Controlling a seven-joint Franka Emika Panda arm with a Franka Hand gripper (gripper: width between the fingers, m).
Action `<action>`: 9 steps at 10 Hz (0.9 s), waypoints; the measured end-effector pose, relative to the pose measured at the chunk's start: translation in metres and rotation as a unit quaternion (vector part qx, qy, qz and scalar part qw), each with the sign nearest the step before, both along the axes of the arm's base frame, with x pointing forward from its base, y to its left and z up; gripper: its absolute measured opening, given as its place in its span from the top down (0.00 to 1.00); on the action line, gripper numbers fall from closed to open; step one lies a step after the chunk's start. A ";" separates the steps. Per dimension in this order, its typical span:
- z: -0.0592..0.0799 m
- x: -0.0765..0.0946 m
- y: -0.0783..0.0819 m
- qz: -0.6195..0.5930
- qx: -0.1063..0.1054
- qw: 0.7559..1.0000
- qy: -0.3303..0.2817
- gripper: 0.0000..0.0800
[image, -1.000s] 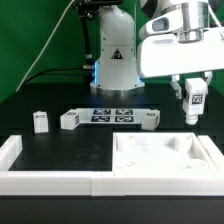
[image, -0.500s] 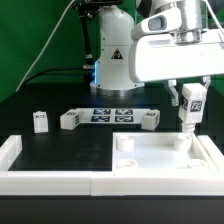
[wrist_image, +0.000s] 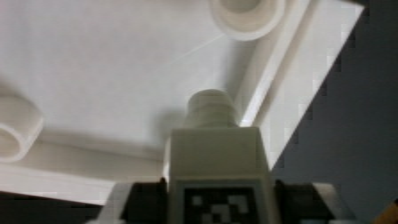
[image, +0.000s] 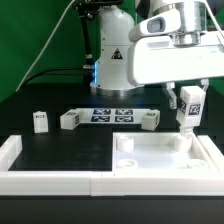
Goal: Assemble one leg
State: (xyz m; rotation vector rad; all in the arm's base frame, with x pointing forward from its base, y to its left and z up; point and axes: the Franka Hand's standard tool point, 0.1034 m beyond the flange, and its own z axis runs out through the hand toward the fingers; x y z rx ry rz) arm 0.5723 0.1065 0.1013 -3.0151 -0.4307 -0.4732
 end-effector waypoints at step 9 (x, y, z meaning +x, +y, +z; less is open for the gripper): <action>-0.022 0.042 0.009 0.010 0.005 1.000 -0.011 0.64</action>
Offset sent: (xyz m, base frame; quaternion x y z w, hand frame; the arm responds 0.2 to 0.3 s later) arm 0.0277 0.0043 -0.0063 0.0051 0.0067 -0.0016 1.0000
